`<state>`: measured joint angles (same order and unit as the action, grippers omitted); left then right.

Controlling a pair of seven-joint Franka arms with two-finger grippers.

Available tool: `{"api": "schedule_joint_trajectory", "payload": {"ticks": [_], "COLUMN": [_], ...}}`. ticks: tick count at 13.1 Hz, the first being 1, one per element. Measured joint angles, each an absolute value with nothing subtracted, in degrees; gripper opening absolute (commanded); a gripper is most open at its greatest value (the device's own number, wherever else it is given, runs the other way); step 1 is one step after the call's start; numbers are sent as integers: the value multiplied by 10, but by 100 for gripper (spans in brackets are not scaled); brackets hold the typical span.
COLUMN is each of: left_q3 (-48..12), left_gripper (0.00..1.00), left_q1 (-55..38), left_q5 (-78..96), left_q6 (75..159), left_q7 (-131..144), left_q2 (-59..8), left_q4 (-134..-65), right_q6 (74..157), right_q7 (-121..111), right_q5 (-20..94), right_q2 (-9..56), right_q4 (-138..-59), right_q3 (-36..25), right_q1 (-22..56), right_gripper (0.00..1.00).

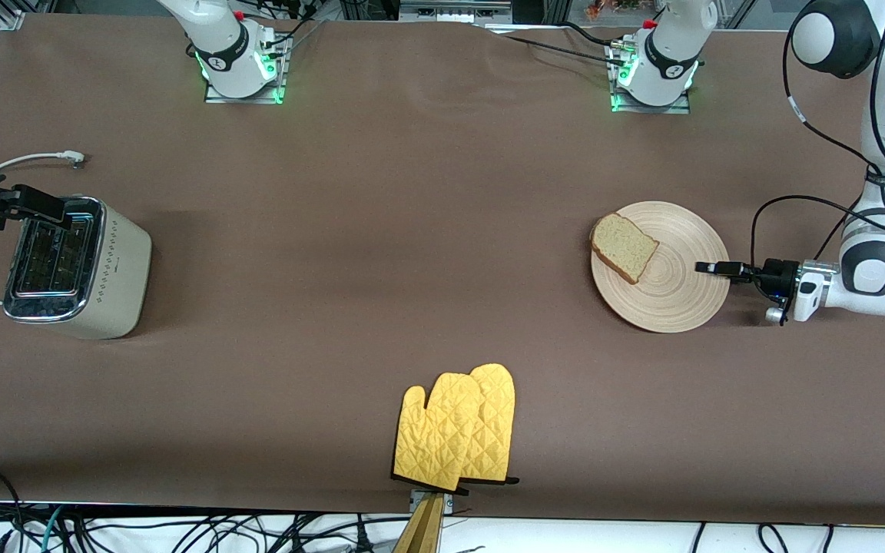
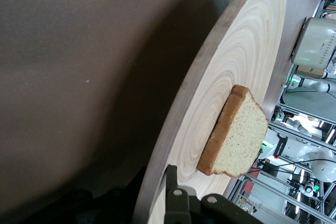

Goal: Move plate and put bread in toaster
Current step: 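Push the wooden plate with the left gripper toward the toaster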

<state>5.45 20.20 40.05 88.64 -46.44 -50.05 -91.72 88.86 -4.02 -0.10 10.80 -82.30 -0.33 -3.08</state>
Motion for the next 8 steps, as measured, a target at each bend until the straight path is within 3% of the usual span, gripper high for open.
{"api": "schedule_joint_trajectory", "payload": {"ticks": [3,8], "left_q3": [46,-22], "left_gripper": [0,0], "left_q1": [202,187], "left_q5": [401,437], "left_q6": [887,910], "left_q7": [-487,-506], "left_q2": [-501,-510], "left_q4": [-920,-927], "right_q6": [889,889], "right_q7": [-40,-40], "right_q5": [-1,-1], "right_q2": [108,108], "right_q4": [-823,-823], "right_q3": [-3,-3], "right_q1": [-31,-30], "right_gripper": [100,100]}}
